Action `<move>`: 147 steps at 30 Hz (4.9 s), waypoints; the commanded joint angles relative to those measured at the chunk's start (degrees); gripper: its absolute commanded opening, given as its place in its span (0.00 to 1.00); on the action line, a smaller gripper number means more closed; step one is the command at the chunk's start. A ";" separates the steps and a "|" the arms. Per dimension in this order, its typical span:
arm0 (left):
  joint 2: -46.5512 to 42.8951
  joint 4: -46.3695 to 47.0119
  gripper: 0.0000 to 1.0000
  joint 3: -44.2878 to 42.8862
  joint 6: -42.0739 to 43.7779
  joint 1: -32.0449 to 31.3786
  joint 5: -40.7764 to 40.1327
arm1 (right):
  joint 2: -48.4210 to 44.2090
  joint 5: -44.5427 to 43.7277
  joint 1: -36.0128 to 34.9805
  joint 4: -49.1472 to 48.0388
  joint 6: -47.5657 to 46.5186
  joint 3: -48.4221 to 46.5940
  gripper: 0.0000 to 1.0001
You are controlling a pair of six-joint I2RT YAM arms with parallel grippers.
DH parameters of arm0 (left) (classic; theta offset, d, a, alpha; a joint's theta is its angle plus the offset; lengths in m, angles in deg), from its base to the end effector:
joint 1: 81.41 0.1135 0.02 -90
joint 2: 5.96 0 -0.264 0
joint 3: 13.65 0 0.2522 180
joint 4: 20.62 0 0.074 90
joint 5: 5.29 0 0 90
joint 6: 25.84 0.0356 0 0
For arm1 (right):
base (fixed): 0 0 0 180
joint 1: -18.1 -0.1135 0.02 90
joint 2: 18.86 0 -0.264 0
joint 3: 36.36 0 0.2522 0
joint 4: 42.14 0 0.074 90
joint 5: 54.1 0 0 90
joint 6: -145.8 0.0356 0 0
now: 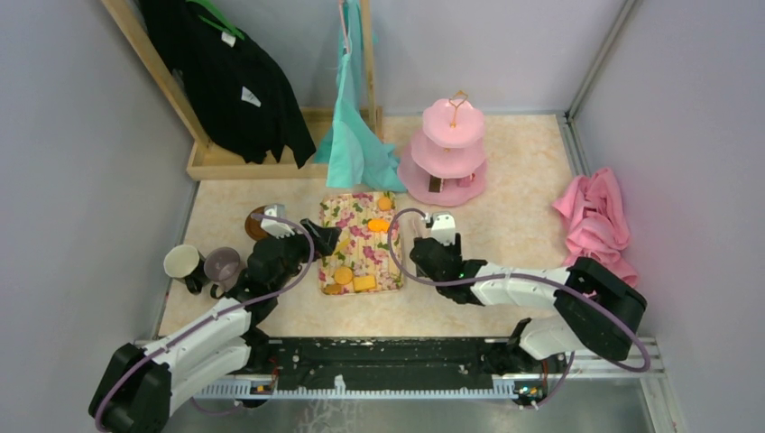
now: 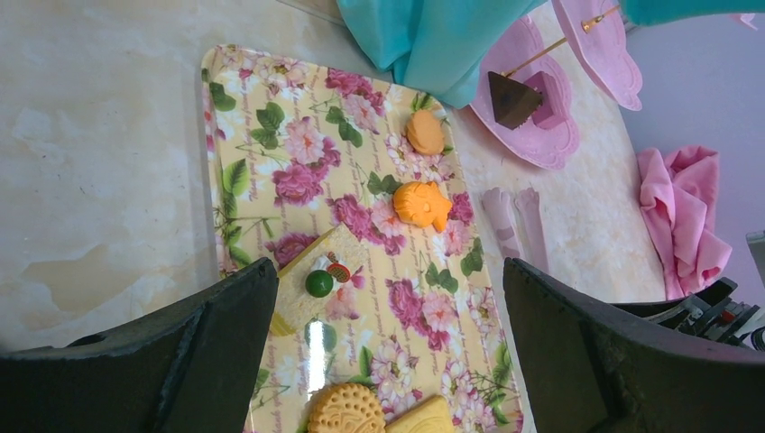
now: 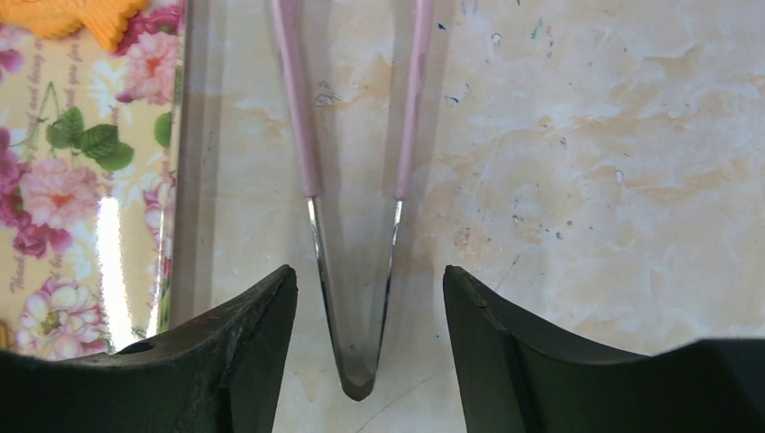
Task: Serve the afternoon tea
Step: Adjust the clamp at the center of the board, then pick up the desert from the tray.
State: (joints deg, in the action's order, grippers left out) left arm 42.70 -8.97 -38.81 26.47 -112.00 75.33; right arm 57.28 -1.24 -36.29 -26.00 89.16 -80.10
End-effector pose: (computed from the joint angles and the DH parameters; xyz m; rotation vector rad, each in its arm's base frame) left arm 0.1611 -0.0885 0.1887 -0.2346 1.8161 -0.7085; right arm 0.1558 0.1806 0.1580 -0.1261 2.2078 0.0442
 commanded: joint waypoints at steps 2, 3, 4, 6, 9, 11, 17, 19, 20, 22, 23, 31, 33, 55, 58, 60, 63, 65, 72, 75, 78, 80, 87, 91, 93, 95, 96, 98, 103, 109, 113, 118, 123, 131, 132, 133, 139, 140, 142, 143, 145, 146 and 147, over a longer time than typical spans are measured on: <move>0.43 2.36 0.99 0.12 0.72 0.16 -0.07 | 2.55 -2.45 -1.74 -5.34 0.14 -0.24 0.61; 0.35 2.34 0.99 0.14 0.81 0.14 -0.21 | 3.22 -2.55 -1.73 -5.43 0.26 -0.27 0.61; 0.38 2.41 0.99 0.22 0.94 0.12 -0.38 | 3.88 -2.64 -1.69 -5.59 0.29 -0.35 0.61; 0.06 2.47 0.99 0.40 1.04 0.11 -0.52 | 5.24 -3.03 -1.74 -6.03 0.39 -0.47 0.61; -0.09 2.68 0.99 0.71 1.14 0.15 -0.95 | 7.15 -3.39 -1.69 -6.77 0.34 -0.84 0.60; -0.01 2.82 0.99 0.84 1.18 0.17 -1.22 | 8.25 -3.46 -1.71 -7.49 0.23 -0.97 0.58; 0.70 4.04 0.99 1.19 1.22 0.18 -1.92 | 10.35 -2.79 -1.71 -8.72 0.33 -1.24 0.45; 0.75 4.29 0.99 1.33 1.15 0.18 -2.24 | 10.60 -3.14 -1.71 -7.58 1.06 -1.51 0.36; 0.73 4.30 0.99 1.37 1.21 0.11 -2.36 | 10.60 -3.27 -1.69 -6.84 1.27 -1.63 0.31; 0.78 4.45 0.99 1.41 1.14 0.15 -2.65 | 10.29 -2.95 -1.69 -6.41 1.37 -1.70 0.24; 0.74 4.59 0.99 1.54 1.10 0.17 -2.77 | 10.14 -2.86 -1.68 -6.00 1.62 -1.86 0.23; 0.68 4.70 0.99 1.29 1.03 0.16 -3.24 | 7.75 -2.15 -1.73 -0.94 1.28 -4.44 0.22; 0.42 4.52 0.99 1.13 1.12 0.12 -3.44 | 5.82 -2.08 -1.69 0.49 0.89 -5.05 0.22; 7.73 0.00 0.87 -5.10 -1.50 0.67 -0.32 | -8.91 3.65 -5.87 12.81 -1.97 -11.51 0.12; 6.87 -3.28 0.88 -6.22 -2.95 0.89 -2.21 | -7.79 4.22 -7.44 12.81 -1.79 -12.59 0.11; 6.04 -5.15 0.88 -6.44 -3.97 1.37 -3.95 | -6.59 4.45 -8.89 12.43 -1.63 -13.37 0.10; 4.74 -7.38 0.88 -6.36 -5.66 2.53 -4.85 | -4.03 4.62 -11.98 11.72 -1.34 -15.22 0.10; 4.05 -8.35 0.88 -6.13 -6.88 3.54 -4.87 | -2.00 4.73 -13.67 11.35 -0.94 -17.03 0.10; 2.22 -9.49 0.86 -4.58 -11.23 9.10 -0.99 | 4.93 7.47 -17.52 8.54 -0.47 -21.99 0.07; 1.52 -9.56 0.85 -3.93 -12.36 12.21 1.22 | 8.30 8.90 -18.63 7.93 -0.53 -24.85 0.06; 1.50 -9.89 0.85 -3.73 -13.02 14.82 2.89 | 11.65 10.30 -19.53 7.17 -0.66 -27.78 0.06; 1.83 -9.81 0.85 -3.64 -13.55 16.15 3.80 | 13.73 11.69 -19.85 6.57 -0.76 -29.82 0.06; 2.92 -8.45 0.87 -3.22 -14.59 18.89 6.09 | 21.63 14.14 -20.49 5.84 -1.58 -36.35 0.06; 3.01 -7.68 0.87 -2.71 -14.77 19.82 6.87 | 25.47 14.12 -20.49 6.70 -2.16 -40.18 0.06; 3.08 -7.44 0.87 -2.43 -14.86 20.10 7.16 | 27.46 13.99 -20.49 7.28 -2.46 -42.25 0.06; 3.11 -7.16 0.87 -2.16 -14.86 20.41 7.63 | 29.14 13.13 -20.49 7.97 -2.67 -43.87 0.06; 3.11 -7.13 0.87 -2.07 -14.85 20.59 7.77 | 29.71 12.62 -20.49 8.31 -2.80 -44.51 0.06; 3.02 -7.00 0.87 -1.97 -14.78 20.86 8.08 | 30.57 11.59 -20.36 8.95 -2.94 -45.44 0.06; 3.36 -5.72 0.87 -1.37 -15.03 21.25 8.91 | 31.13 10.27 -19.26 10.49 -2.07 -46.05 0.05; 4.22 -4.69 0.86 -1.08 -15.42 21.29 9.73 | 30.64 8.79 -18.69 12.22 -0.81 -45.27 0.04; 4.12 -4.66 0.86 -1.17 -15.39 21.36 9.96 | 29.90 8.32 -18.65 12.82 -0.21 -44.40 0.03; 3.81 -4.88 0.86 -1.16 -15.48 21.35 10.08 | 28.18 8.10 -18.56 13.24 0.81 -42.35 0.03; 3.63 -4.93 0.86 -1.13 -15.55 21.36 10.20 | 25.56 7.73 -18.56 13.40 1.76 -39.33 0.02; 3.82 -4.78 0.85 -1.00 -15.91 21.36 10.68 | 21.62 7.33 -18.64 14.20 2.76 -36.38 0.02; 3.87 -4.76 0.85 -1.00 -15.92 21.36 10.77 | 21.36 7.21 -18.65 14.47 2.85 -36.18 0.02; 4.00 -4.69 0.85 -0.99 -15.89 21.36 10.79 | 20.88 7.04 -18.69 14.67 2.97 -35.94 0.02; 4.20 -4.34 0.84 -0.75 -15.99 21.35 10.90 | 19.16 6.21 -18.73 16.21 3.97 -34.36 0.02; 4.24 -4.25 0.84 -0.66 -16.08 21.36 10.94 | 19.13 6.07 -18.69 16.43 4.11 -34.14 0.02; 4.25 -4.14 0.84 -0.49 -16.06 21.36 11.05 | 19.13 5.97 -18.73 16.61 4.26 -33.80 0.02; 4.30 -4.12 0.84 -0.43 -16.09 21.36 11.06 | 19.06 5.95 -18.72 16.68 4.40 -33.54 0.02; 4.18 -4.14 0.84 -0.36 -16.09 21.36 11.06 | 19.08 5.93 -18.73 16.55 4.39 -33.24 0.02; 4.15 -4.14 0.84 -0.33 -16.06 21.36 11.06 | 19.13 6.15 -18.73 16.39 4.12 -33.16 0.01; 3.98 -4.14 0.84 -0.40 -16.02 21.35 10.98 | 18.16 6.45 -18.85 16.00 3.41 -33.13 0.01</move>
State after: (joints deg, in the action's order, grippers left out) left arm 46.86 -14.83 -39.73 10.79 -90.99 85.66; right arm 79.53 6.45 -55.22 -8.80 92.61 -113.50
